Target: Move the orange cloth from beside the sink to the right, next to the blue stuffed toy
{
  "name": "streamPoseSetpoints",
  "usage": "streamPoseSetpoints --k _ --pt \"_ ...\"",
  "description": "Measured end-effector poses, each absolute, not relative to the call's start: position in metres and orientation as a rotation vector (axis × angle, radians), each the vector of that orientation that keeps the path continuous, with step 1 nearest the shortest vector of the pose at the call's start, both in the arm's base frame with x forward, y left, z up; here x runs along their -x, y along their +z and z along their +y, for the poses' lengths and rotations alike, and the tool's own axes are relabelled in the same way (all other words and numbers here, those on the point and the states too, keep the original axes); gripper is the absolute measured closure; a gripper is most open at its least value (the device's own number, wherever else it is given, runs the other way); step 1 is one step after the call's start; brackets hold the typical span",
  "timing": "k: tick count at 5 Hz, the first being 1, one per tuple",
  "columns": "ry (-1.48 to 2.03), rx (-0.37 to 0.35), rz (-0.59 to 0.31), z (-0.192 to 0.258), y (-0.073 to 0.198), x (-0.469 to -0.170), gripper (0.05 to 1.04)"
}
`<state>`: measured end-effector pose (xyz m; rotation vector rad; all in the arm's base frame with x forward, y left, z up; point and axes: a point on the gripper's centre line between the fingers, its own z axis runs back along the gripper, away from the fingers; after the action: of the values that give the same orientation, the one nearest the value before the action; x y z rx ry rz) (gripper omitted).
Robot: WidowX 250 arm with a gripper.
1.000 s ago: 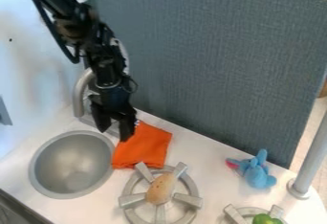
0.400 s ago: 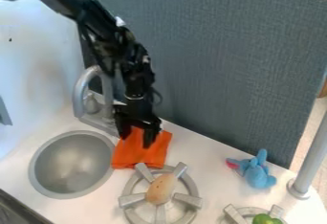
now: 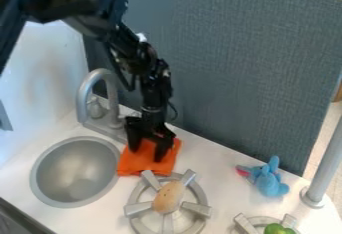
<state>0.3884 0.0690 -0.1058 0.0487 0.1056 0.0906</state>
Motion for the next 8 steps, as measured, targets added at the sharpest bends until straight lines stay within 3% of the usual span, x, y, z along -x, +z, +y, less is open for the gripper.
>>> streamPoseSetpoints --k 1,2,5,7,8 --pt "0.089 -0.084 0.137 0.063 -0.114 -0.391 0.083" --pt "0.099 -0.032 0.119 0.055 -0.115 -0.394 0.083" --pt "-0.104 0.186 -0.046 -0.016 -0.101 -0.432 0.083" --pt "-0.184 0.28 -0.076 -0.045 -0.085 -0.444 0.083" --pt "-0.171 0.28 -0.071 -0.046 -0.087 -0.442 0.083"
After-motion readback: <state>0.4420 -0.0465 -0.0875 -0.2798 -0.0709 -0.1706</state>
